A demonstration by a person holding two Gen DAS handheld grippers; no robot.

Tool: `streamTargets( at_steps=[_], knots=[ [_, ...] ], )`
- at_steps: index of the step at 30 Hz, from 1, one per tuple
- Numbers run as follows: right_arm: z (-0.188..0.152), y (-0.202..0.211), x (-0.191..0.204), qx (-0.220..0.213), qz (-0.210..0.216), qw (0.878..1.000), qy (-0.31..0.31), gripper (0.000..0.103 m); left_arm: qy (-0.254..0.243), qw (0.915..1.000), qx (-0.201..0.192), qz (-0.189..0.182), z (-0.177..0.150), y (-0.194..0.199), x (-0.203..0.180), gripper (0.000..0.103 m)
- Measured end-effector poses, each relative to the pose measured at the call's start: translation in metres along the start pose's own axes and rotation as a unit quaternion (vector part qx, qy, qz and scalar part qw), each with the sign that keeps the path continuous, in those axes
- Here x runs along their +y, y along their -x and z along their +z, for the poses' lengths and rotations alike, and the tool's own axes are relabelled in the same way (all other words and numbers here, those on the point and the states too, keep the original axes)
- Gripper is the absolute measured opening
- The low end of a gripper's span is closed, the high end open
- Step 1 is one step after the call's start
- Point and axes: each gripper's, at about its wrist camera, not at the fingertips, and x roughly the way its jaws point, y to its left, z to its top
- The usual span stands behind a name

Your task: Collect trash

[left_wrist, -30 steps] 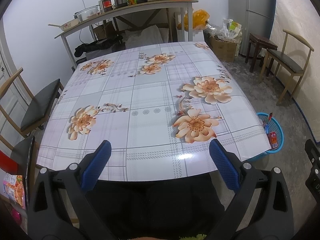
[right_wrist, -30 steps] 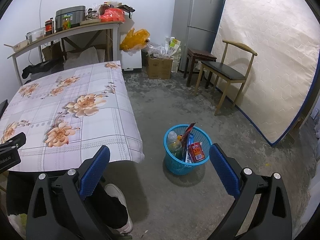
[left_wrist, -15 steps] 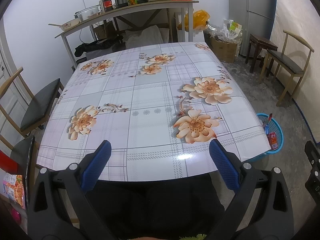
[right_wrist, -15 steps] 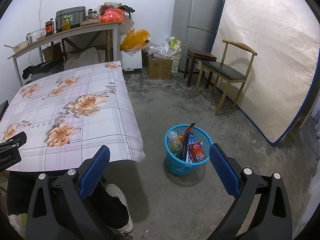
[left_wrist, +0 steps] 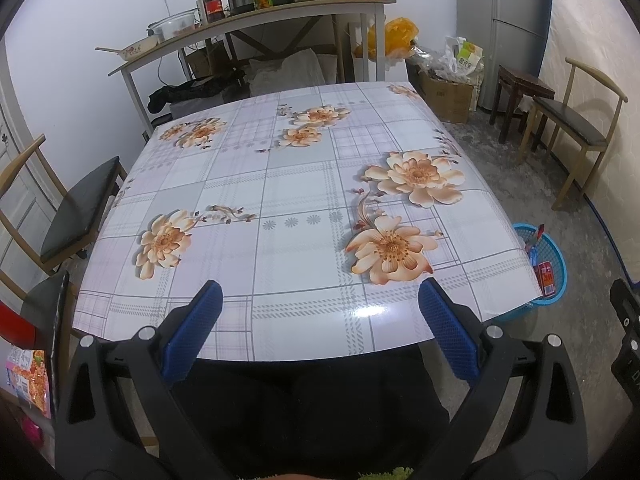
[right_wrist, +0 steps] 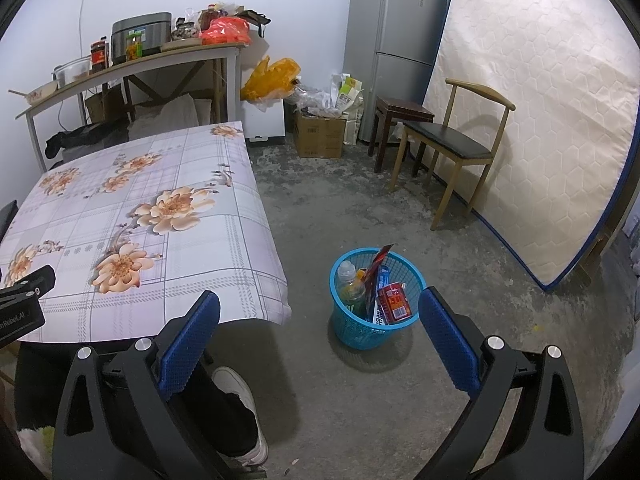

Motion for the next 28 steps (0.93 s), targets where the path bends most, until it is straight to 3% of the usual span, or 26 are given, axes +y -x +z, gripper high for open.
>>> streamTargets(
  at_steps=[28],
  knots=[
    [-0.003, 0.000, 0.000, 0.002, 0.000, 1.000, -0.002, 0.097, -0.002, 0.9999, 0.015, -0.004, -0.007, -0.010, -0.003, 0.095]
  ],
)
